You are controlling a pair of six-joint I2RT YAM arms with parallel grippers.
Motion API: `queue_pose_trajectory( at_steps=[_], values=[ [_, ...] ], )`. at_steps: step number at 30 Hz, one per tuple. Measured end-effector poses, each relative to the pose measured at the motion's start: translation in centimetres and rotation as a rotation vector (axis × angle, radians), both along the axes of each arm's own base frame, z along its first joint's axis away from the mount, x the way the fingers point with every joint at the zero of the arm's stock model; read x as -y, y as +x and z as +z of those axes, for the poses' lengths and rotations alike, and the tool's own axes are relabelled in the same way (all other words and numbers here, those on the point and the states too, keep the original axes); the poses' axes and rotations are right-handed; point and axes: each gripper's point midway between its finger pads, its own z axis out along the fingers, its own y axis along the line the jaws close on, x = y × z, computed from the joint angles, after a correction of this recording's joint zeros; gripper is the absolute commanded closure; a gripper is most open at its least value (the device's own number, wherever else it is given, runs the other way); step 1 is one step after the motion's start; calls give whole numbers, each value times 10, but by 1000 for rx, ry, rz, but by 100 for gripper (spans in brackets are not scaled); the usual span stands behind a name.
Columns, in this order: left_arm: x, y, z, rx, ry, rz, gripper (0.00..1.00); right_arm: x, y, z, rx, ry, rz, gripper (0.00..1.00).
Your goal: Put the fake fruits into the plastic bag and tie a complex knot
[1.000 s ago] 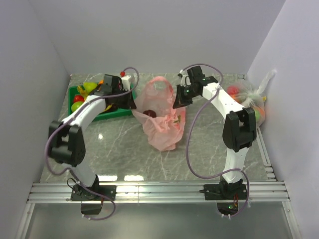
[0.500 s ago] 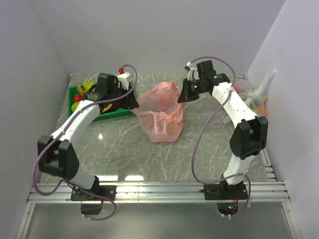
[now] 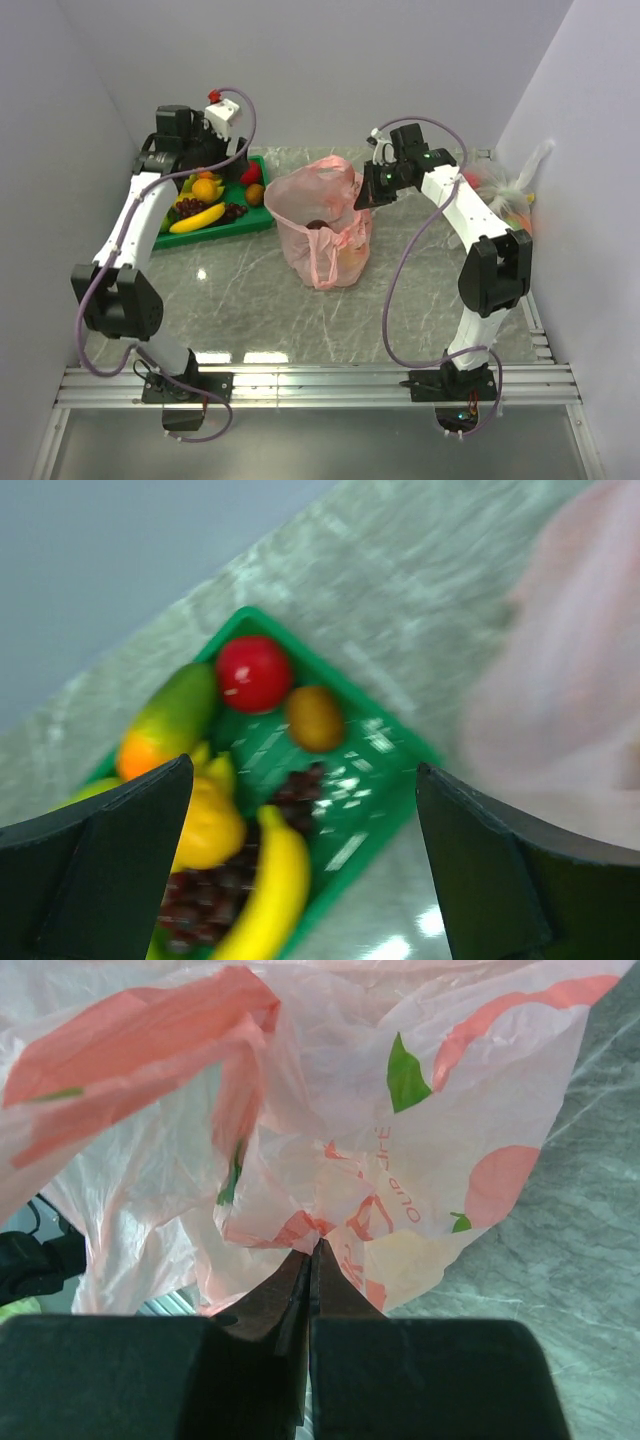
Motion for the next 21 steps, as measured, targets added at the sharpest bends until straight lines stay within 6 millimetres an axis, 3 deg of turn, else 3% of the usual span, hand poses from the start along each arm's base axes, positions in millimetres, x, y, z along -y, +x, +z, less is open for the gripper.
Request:
queue_pose_trajectory(
  at_steps=[3,8,11,16,21],
  values=[
    [-17,24,-24,25,151,-14,3,0,1,-4,-9,-3,0,100],
    [-38,51,-100,-51,350,-81,2,0,1,-5,-9,-3,0,100],
    [-50,62,-130,-85,425,-102,2,0,0,-7,-14,-4,0,100],
    [-63,90,-131,-41,511,-108,1,0,-1,-9,-18,-5,1,100],
    [-68,104,-134,-16,559,-120,1,0,-1,-10,-23,-3,3,100]
  ],
)
